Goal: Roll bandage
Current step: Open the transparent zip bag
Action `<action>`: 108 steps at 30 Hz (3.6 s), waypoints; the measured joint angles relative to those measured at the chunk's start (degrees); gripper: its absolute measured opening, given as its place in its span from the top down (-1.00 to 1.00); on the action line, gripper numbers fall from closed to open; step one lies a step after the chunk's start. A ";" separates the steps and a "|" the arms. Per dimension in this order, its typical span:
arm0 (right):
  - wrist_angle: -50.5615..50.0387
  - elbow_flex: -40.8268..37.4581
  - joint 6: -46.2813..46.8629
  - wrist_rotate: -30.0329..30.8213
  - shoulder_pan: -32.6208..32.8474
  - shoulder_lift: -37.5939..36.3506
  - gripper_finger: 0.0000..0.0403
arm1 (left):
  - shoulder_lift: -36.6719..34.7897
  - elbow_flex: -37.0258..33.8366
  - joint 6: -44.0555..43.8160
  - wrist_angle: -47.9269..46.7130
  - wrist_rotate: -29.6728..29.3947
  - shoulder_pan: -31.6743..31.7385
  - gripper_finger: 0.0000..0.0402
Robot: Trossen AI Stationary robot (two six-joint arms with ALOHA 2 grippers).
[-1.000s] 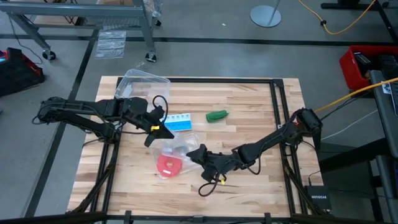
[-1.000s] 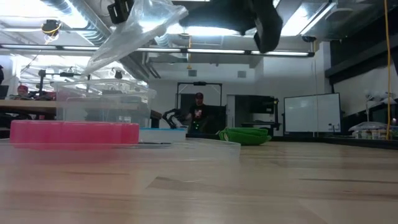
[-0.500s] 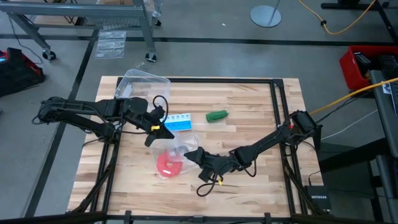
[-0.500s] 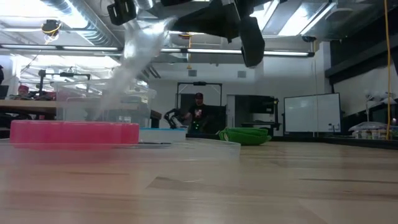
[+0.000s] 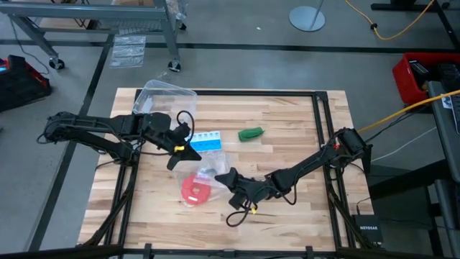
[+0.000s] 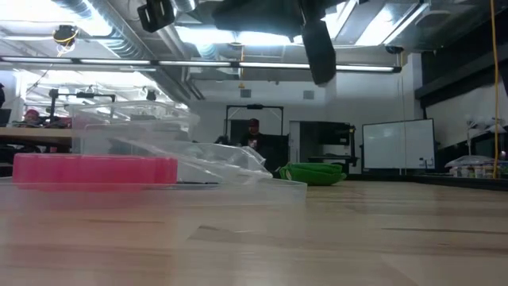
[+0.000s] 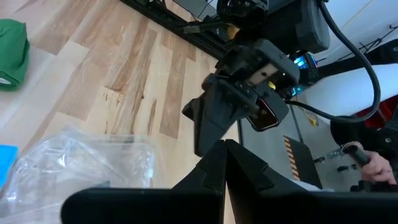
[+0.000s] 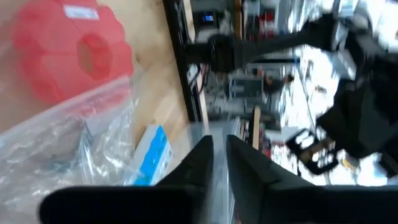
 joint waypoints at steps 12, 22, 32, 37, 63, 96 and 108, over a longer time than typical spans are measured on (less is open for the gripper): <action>-4.49 -0.02 21.27 8.31 -0.02 0.00 0.40 | 1.50 -2.32 11.91 -4.67 -11.20 -4.97 0.58; -21.67 0.02 53.44 -3.70 0.00 -0.02 0.28 | 5.33 -2.35 22.15 -11.52 -11.77 -7.37 0.35; -26.23 0.02 63.30 -15.13 0.04 -0.02 0.28 | 10.55 -2.36 27.27 -11.63 -11.72 -8.41 0.35; -27.36 0.04 64.00 -15.60 0.04 1.98 0.28 | 12.57 -2.36 27.35 -11.50 -11.72 -8.40 0.35; -19.80 0.20 60.23 -3.33 0.00 11.45 0.28 | 15.04 -2.36 30.29 -9.97 -11.74 -8.31 0.35; -16.45 0.07 58.76 0.79 -2.27 12.70 0.28 | 15.06 -5.31 36.91 -26.09 -23.00 -12.42 0.35; -16.47 0.07 58.75 0.82 -2.27 12.72 0.28 | 15.10 -15.23 47.07 -11.11 -36.68 -16.65 0.35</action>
